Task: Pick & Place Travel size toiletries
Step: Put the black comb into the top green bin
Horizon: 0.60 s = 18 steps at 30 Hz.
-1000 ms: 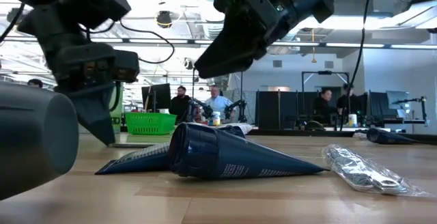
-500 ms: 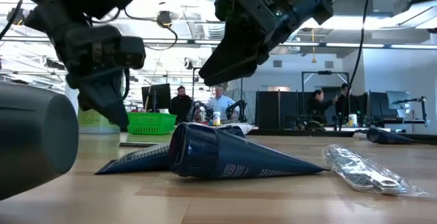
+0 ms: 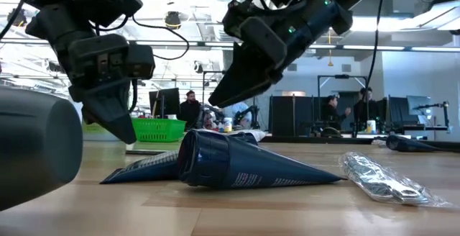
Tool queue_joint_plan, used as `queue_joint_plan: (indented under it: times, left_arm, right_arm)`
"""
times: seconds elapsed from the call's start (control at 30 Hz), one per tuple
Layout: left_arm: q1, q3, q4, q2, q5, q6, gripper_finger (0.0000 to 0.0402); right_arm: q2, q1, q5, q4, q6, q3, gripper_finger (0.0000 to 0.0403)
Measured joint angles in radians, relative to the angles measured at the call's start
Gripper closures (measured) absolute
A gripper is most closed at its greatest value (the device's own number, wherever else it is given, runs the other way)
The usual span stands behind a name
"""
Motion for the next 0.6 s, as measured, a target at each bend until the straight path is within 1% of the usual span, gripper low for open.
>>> queue_joint_plan:
  times: [0.27, 0.37, 0.6]
  left_arm:
    - [0.013, 0.000, 0.007, 0.008, -0.003, 0.011, 0.0400]
    - [0.013, 0.000, 0.011, 0.014, -0.002, 0.011, 0.0400]
    - [0.013, 0.001, 0.015, 0.034, 0.010, 0.010, 0.0400]
  right_arm:
    - [0.026, -0.002, -0.009, 0.016, 0.004, -0.003, 0.0168]
    - [0.047, -0.001, -0.013, 0.048, 0.031, 0.002, 0.0168]
    - [0.047, -0.007, -0.013, 0.059, 0.030, 0.001, 0.0168]
